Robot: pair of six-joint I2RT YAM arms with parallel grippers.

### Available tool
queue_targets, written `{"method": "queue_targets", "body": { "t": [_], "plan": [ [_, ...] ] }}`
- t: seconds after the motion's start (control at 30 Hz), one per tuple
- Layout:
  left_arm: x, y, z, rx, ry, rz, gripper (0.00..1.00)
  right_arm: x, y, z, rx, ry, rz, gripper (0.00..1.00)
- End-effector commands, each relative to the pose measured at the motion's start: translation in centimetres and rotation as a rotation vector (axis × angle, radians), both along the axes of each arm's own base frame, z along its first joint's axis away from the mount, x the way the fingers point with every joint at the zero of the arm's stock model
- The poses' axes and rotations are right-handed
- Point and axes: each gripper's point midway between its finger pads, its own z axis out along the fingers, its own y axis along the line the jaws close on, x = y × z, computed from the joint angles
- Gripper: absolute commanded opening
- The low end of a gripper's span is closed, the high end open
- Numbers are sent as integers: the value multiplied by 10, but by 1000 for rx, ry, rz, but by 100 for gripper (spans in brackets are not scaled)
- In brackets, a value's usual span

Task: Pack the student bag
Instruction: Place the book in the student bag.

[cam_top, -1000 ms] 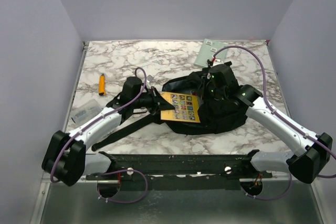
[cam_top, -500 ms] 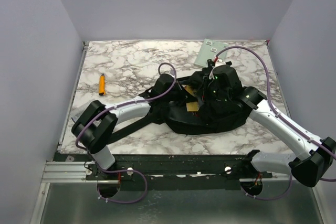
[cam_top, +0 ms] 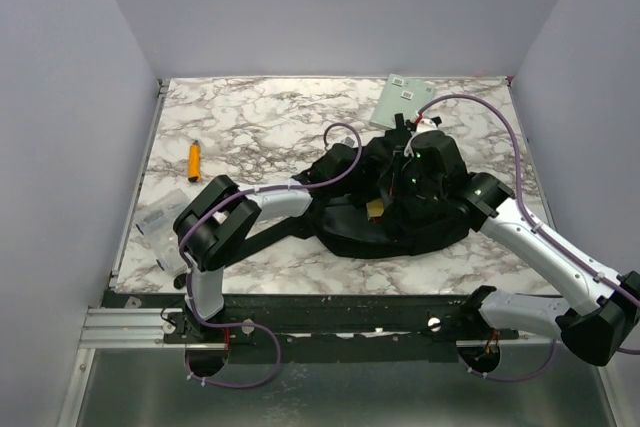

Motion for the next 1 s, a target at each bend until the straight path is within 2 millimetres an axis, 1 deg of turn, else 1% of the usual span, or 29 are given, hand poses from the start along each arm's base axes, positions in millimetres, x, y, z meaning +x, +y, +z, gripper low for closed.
{"method": "queue_targets", "body": {
  "t": [0.0, 0.07, 0.13, 0.23, 0.3, 0.4, 0.47, 0.53, 0.6, 0.73, 0.8, 0.9, 0.97],
  "plan": [
    [-5, 7, 13, 7, -71, -32, 59, 2, -5, 9, 18, -46, -24, 0],
    [-10, 13, 6, 37, -59, -38, 63, 1, -5, 10, 20, -46, -21, 0],
    [-13, 19, 1, 73, -63, -42, 65, 1, -5, 10, 21, -47, -20, 0],
    [-15, 30, -12, 166, -37, -46, 65, 1, -4, 9, 23, -43, -17, 0],
    [-15, 36, -14, 217, -54, -58, 65, 1, -3, 10, 29, -44, -14, 0],
    [-15, 50, -20, 278, -69, -33, 66, 1, -2, 11, 30, -43, -11, 0],
    [-15, 53, -22, 298, -82, -41, 66, 0, -2, 11, 32, -43, -10, 0],
    [-14, 50, -23, 294, -74, -57, 65, 0, -2, 10, 32, -43, -9, 0],
    [-13, 41, -22, 278, -66, -83, 64, 0, -1, 8, 32, -37, -4, 0],
    [-5, 16, -10, 242, -94, -121, 59, 0, 1, 7, 37, -34, 1, 0],
    [-1, 7, -3, 224, -108, -131, 58, 0, 2, 6, 38, -32, 3, 0],
    [3, -3, 9, 203, -142, -155, 57, 1, 1, 3, 30, -27, -1, 0],
    [1, -3, 7, 211, -136, -171, 58, 1, 0, 1, 24, -23, -6, 0]
  ]
}}
